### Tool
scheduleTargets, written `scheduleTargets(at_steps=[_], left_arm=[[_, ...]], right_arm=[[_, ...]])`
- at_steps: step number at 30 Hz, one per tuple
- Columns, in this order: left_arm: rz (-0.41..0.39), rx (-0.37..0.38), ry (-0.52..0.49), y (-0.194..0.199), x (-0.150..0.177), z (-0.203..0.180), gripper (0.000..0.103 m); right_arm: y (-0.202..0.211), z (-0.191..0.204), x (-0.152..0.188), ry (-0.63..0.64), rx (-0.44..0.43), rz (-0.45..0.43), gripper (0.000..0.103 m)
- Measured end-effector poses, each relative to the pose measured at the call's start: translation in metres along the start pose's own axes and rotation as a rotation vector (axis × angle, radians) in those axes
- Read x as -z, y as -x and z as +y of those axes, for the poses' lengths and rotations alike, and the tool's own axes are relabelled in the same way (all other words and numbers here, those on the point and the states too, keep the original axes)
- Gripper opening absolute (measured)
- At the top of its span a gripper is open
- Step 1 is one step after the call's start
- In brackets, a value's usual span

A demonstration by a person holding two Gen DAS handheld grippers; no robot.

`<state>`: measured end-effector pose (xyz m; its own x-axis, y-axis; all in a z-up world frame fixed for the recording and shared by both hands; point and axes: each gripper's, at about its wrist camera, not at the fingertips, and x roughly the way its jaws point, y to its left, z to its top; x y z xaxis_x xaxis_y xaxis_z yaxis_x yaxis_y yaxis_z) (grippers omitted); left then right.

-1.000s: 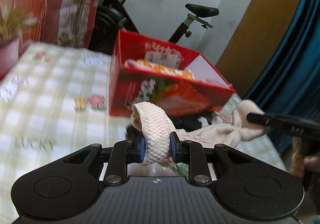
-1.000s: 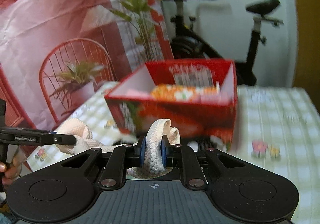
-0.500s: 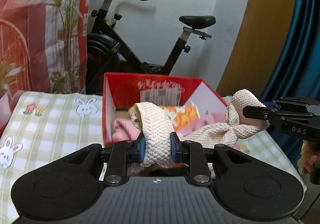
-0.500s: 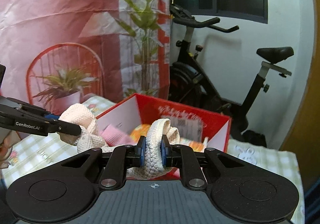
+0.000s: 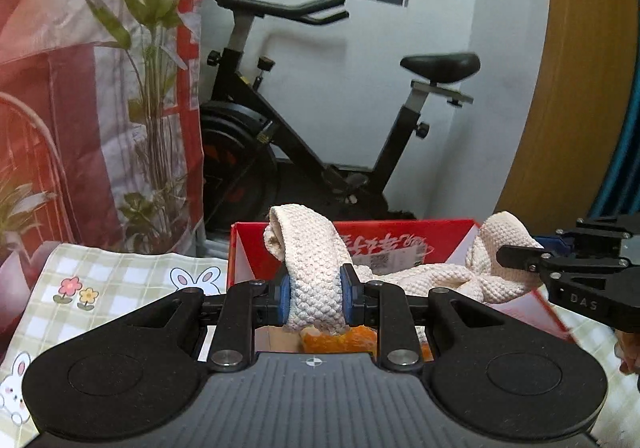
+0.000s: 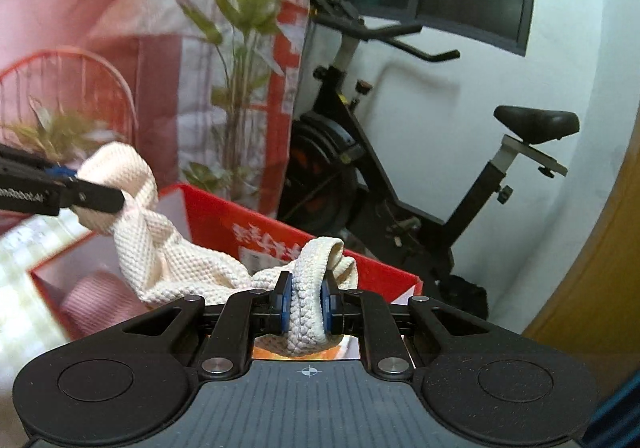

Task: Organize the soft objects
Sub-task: 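Lift the beige towel with the right gripper and carry it over the red box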

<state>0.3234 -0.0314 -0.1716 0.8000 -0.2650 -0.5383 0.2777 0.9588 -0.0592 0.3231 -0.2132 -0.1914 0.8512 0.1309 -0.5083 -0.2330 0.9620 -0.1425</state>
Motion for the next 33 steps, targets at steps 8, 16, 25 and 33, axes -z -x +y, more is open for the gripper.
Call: scheduleTargets(at_steps=[8, 16, 25, 33], left_arm=[[0.126, 0.026, -0.025, -0.04, 0.014, 0.003, 0.026], [0.189, 0.049, -0.047, -0.049, 0.026, 0.002, 0.026], [0.217, 0.048, -0.076, -0.053, 0.029, -0.001, 0.027], [0.231, 0.033, -0.087, -0.049, 0.029, -0.002, 0.037]], right_arm=[[-0.045, 0.008, 0.019, 0.042, 0.008, 0.112, 0.014], [-0.055, 0.014, 0.03, 0.062, -0.024, 0.179, 0.014], [-0.06, 0.02, 0.037, 0.07, -0.038, 0.223, 0.014], [-0.052, 0.017, 0.036, 0.042, -0.029, 0.209, 0.026]])
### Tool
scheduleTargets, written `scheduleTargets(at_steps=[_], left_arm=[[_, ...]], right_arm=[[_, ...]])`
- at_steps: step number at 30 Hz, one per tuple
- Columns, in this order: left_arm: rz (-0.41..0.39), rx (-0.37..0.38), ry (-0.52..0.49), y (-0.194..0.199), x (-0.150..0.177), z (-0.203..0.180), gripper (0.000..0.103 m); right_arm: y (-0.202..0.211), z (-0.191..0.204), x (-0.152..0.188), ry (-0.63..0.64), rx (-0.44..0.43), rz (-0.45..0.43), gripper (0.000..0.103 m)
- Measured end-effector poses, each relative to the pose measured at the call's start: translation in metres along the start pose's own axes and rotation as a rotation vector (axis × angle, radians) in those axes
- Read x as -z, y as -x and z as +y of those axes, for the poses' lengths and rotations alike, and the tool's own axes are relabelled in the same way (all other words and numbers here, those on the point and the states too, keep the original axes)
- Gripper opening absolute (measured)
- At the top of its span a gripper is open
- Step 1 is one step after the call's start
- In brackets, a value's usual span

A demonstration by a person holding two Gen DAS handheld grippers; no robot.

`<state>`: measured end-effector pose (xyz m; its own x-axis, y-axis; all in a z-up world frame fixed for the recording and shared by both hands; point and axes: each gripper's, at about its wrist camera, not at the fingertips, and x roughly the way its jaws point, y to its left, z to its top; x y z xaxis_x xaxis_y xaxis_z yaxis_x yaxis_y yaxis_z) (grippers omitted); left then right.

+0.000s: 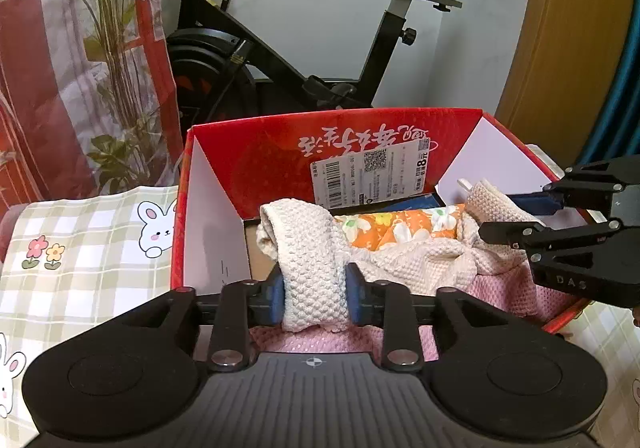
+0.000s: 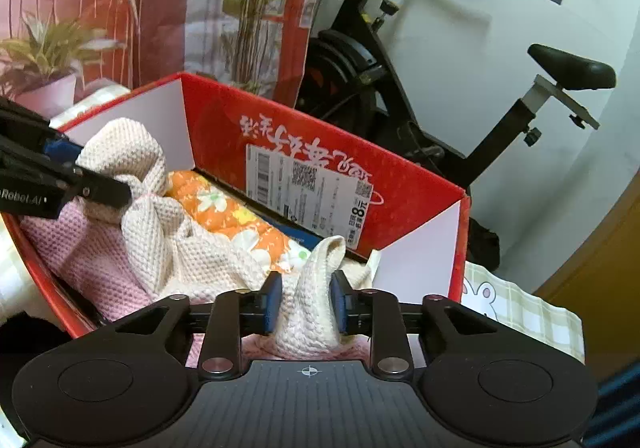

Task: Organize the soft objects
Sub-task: 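Lift the beige towel with the right gripper and carry it over the red box, then open the right gripper to release the beige towel into the box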

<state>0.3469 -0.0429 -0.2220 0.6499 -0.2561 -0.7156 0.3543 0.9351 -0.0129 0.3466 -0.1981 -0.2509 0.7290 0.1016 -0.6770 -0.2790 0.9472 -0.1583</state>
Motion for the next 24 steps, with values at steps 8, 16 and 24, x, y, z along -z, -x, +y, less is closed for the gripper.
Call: scheduleTargets(at_steps=[8, 16, 24], left_arm=[[-0.033, -0.022, -0.001, 0.024, -0.001, -0.008, 0.087], [-0.064, -0.009, 0.03, 0.051, 0.007, -0.014, 0.103], [-0.108, -0.054, 0.079, 0.075, 0.03, -0.012, 0.103]], right_arm=[[0.029, -0.002, -0.002, -0.043, 0.005, -0.079, 0.067], [0.062, -0.006, 0.008, -0.144, 0.005, -0.13, 0.102], [0.097, -0.011, 0.031, -0.328, 0.028, -0.243, 0.103]])
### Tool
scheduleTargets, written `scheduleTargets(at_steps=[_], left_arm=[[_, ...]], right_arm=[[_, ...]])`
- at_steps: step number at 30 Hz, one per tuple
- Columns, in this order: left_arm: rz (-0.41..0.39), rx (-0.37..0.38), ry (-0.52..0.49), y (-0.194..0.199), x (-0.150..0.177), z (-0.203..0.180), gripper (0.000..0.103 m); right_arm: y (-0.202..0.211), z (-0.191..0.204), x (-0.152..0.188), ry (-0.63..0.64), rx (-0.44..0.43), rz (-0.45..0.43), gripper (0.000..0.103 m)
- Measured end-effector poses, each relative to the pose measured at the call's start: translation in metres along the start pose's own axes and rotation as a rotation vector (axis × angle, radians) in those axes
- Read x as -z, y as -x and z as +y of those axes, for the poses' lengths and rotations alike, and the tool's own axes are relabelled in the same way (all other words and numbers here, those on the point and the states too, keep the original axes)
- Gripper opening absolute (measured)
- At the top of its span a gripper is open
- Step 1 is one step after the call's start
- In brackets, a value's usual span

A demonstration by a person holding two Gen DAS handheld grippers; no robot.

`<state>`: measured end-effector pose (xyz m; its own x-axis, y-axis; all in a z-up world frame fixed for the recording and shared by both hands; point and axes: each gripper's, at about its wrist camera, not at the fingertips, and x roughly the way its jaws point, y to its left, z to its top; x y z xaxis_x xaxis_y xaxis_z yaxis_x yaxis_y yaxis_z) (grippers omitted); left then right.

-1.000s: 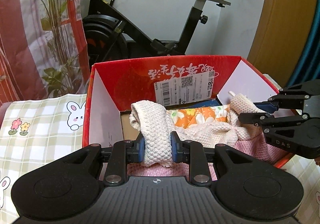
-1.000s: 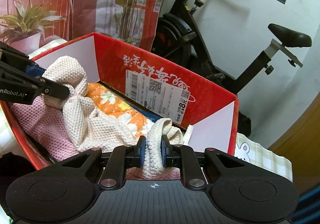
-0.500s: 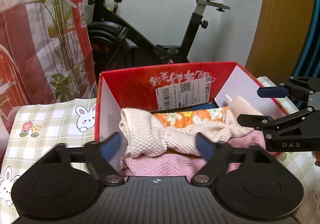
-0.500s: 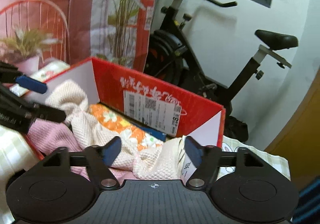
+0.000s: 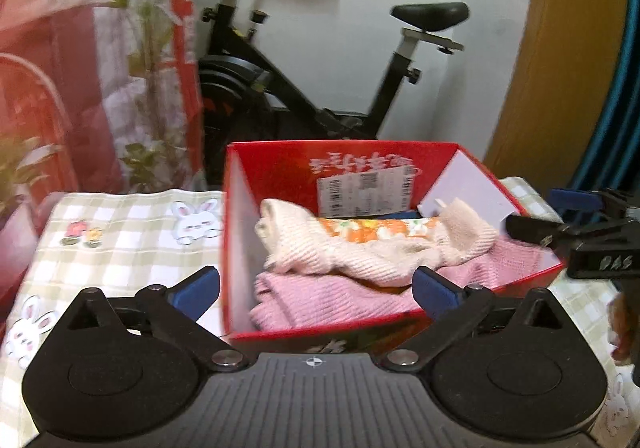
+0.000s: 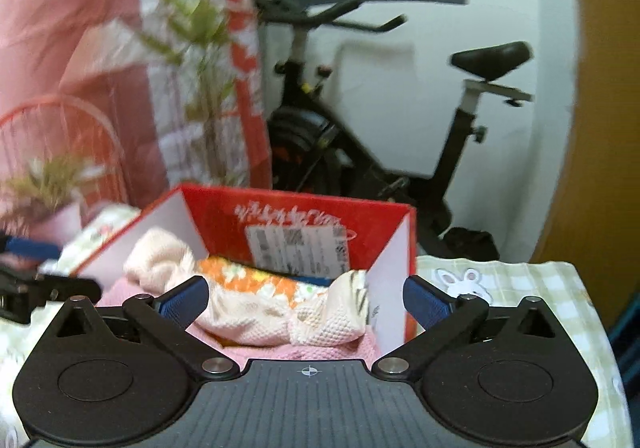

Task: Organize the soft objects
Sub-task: 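Open the right gripper to release the beige towel into the box, then move both grippers down to the black eye mask beside the box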

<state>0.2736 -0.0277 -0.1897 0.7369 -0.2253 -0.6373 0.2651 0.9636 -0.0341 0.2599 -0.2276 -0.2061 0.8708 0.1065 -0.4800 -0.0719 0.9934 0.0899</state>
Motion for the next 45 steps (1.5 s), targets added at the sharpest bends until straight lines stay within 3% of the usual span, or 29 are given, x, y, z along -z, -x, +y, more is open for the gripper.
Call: scheduleTargets(at_steps=[3, 8, 14, 18, 26, 35, 45], left_arm=[[-0.021, -0.051, -0.025, 0.01, 0.009, -0.003, 0.103], [-0.052, -0.083, -0.006, 0.024, 0.021, -0.001, 0.103], [-0.067, 0.014, -0.028, 0.038, 0.034, -0.005, 0.103], [-0.077, 0.034, -0.042, 0.043, 0.042, -0.013, 0.103], [-0.105, 0.066, 0.068, 0.044, 0.061, -0.001, 0.103], [-0.033, 0.033, 0.094, 0.03, 0.079, 0.007, 0.103], [0.053, 0.016, 0.139, 0.013, 0.106, 0.015, 0.103]], right_arm=[[0.012, 0.002, 0.005, -0.008, 0.07, -0.043, 0.103], [0.027, -0.005, 0.018, -0.071, 0.041, -0.05, 0.103], [0.036, -0.009, 0.037, -0.146, 0.006, -0.013, 0.103], [0.046, -0.006, 0.05, -0.146, 0.003, -0.023, 0.103], [0.064, -0.005, 0.07, -0.184, -0.053, -0.07, 0.103], [0.068, 0.001, 0.094, -0.153, -0.04, -0.065, 0.103], [0.053, 0.01, 0.141, -0.119, -0.041, 0.042, 0.103]])
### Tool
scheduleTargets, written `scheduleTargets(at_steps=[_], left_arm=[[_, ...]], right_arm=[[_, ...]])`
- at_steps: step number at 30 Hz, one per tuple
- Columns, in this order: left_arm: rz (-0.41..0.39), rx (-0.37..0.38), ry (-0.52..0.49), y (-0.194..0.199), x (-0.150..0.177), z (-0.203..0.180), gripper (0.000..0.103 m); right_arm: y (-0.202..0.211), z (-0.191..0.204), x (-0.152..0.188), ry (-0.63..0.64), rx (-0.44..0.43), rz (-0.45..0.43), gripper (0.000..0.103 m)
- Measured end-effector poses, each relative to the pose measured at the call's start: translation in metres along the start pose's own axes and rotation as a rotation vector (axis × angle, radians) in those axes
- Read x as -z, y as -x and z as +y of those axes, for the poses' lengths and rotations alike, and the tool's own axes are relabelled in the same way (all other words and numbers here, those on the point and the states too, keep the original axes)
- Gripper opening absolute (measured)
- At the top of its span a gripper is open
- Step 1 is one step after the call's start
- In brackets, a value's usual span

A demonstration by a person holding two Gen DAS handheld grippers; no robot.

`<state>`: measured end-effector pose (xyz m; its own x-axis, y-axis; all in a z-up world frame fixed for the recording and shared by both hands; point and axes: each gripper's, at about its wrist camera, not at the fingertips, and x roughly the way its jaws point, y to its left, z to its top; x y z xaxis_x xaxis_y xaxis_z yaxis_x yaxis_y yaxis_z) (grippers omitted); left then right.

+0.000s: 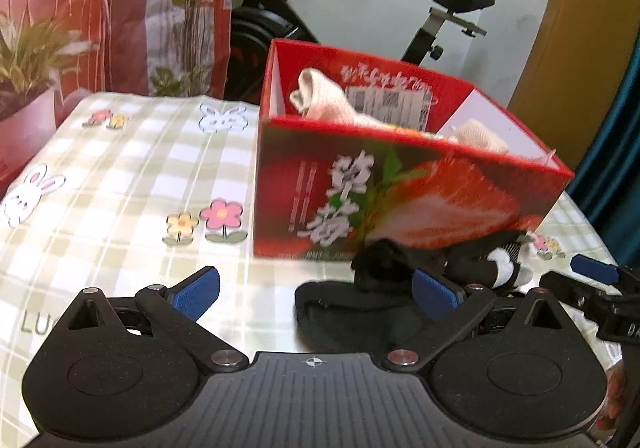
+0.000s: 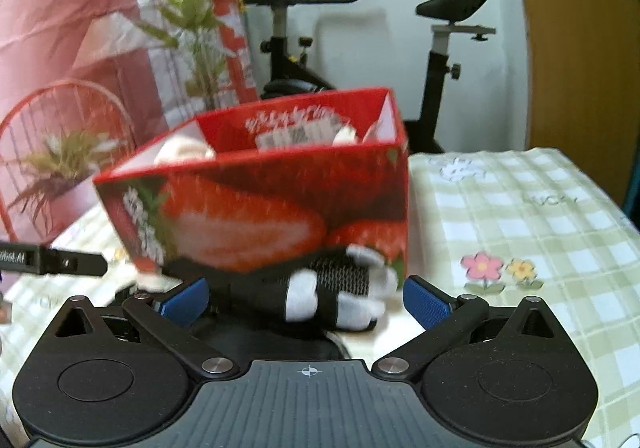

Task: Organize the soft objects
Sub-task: 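Move both grippers down to the black eye mask beside the box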

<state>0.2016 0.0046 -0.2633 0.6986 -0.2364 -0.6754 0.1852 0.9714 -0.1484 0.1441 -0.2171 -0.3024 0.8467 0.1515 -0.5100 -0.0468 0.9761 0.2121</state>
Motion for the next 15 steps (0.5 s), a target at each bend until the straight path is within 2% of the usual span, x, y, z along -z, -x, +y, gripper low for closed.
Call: scheduleTargets(at_steps=[2, 6, 15], left_arm=[[0.009, -0.007, 0.003, -0.002, 0.005, 0.001, 0.103], [0.031, -0.027, -0.014, -0.007, 0.014, 0.001, 0.103], [0.065, -0.036, 0.003, -0.019, 0.02, 0.007, 0.103]], right_arm=[[-0.003, 0.0, 0.009, 0.004, -0.016, 0.017, 0.103], [-0.009, 0.0, 0.024, 0.007, 0.02, 0.053, 0.103], [-0.022, -0.005, 0.032, 0.0, 0.074, 0.109, 0.103]])
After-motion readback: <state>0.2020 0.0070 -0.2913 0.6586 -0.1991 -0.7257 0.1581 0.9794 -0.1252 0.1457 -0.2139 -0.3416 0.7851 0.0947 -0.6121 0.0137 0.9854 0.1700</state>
